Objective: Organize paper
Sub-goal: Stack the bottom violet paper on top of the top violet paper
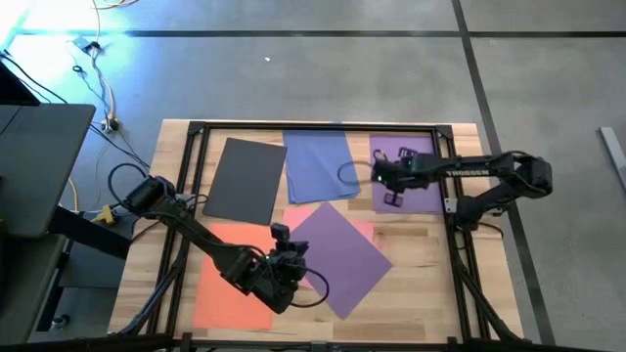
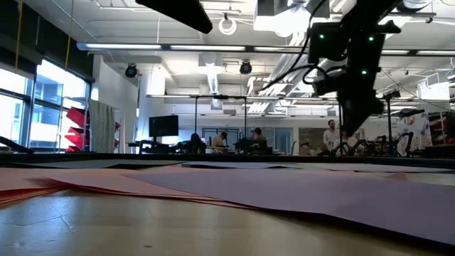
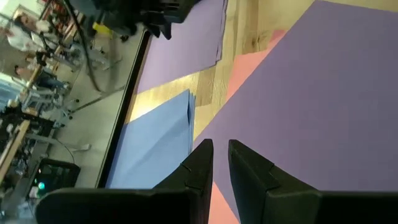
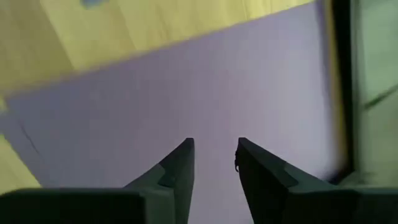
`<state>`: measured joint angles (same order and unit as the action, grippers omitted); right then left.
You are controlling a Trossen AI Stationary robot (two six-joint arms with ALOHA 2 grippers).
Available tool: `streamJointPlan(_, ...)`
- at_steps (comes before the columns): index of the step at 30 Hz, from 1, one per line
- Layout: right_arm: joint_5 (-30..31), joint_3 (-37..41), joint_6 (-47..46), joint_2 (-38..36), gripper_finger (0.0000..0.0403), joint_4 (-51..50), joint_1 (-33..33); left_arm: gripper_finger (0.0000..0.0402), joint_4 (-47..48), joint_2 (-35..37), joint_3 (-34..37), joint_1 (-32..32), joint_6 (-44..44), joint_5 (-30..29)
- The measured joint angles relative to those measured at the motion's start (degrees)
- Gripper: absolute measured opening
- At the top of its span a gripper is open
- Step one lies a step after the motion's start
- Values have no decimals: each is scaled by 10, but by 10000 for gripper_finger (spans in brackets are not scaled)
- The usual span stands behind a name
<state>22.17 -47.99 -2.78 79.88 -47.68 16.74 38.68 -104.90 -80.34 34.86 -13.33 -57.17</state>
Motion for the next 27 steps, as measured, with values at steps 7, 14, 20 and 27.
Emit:
streamJointPlan(7, -37, 35, -196, 0, 51, 8, 88, 30, 101, 0, 0, -15, -122, -3)
streamJointPlan(14, -67, 107, -209, 0, 6, 106, 126, 30, 118, 0, 0, -27, -140, 16)
streamJointPlan(20, -77, 138, -208, 0, 0, 164, 141, 30, 116, 0, 0, -27, -140, 16)
streamJointPlan(27, -81, 144, -209, 17, 0, 214, 144, 30, 114, 0, 0, -27, -139, 16)
